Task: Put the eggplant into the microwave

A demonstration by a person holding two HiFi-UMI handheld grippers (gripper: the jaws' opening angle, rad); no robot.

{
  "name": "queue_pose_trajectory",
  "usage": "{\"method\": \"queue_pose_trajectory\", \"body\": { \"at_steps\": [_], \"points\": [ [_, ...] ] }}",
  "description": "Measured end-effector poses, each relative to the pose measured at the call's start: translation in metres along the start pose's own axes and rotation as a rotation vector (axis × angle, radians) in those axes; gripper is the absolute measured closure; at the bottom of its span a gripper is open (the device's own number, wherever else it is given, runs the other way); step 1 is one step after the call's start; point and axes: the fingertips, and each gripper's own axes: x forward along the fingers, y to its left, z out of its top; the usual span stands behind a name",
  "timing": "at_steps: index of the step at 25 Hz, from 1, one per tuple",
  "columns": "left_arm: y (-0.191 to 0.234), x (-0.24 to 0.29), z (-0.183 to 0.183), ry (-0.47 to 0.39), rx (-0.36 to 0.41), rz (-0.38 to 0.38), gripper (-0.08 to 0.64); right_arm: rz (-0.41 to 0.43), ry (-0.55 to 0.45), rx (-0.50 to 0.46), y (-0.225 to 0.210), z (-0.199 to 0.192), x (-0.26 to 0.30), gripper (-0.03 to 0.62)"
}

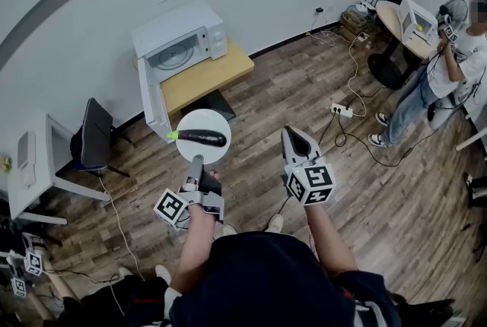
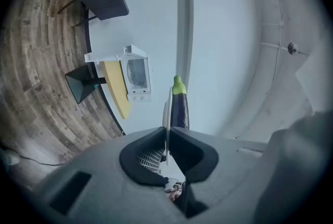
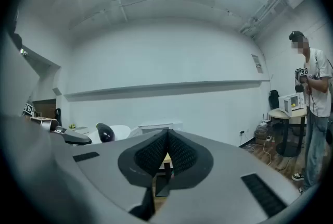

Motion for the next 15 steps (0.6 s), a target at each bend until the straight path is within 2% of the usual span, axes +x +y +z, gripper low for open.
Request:
{"method": "queue_pose_trajectory", "body": {
  "at_steps": [6, 15],
  "points": [
    [0.004, 0.001, -0.003, -0.01, -0.012, 0.008, 0.532, -0.001, -0.005, 0.033, -0.005, -0.003, 0.002, 0.581],
    [0.011, 0.002, -0.013, -0.049, -0.027, 0.03, 0.532, 0.024, 0.014, 0.034, -0.019, -0.009, 0.004, 0.58]
  ]
}}
